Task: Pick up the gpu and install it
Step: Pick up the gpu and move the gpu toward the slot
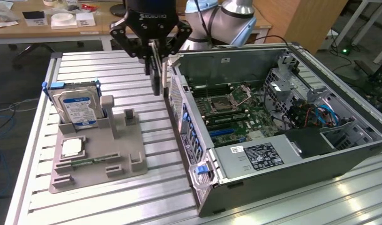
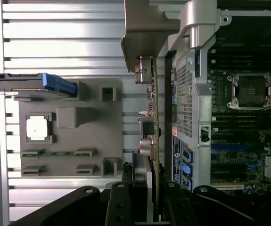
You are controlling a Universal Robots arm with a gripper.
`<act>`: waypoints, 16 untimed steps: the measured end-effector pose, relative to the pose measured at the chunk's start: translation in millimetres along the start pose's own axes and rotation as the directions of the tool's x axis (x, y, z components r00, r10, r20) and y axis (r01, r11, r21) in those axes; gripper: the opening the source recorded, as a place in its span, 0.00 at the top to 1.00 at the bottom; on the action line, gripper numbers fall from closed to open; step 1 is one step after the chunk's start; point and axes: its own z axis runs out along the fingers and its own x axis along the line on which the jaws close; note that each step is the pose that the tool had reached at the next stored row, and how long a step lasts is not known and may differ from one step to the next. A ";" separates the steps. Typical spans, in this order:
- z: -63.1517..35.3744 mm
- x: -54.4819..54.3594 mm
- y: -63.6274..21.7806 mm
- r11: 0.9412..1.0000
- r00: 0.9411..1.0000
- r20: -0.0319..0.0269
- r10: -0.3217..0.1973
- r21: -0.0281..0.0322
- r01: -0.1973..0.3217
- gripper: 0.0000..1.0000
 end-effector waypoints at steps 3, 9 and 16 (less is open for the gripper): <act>0.0 -13.9 0.3 1.000 1.000 0.000 0.000 0.000 0.000 0.72; 0.2 -38.1 0.9 1.000 1.000 0.000 0.000 0.000 0.000 0.72; 0.4 -62.4 1.5 1.000 1.000 0.000 0.000 0.000 0.000 0.72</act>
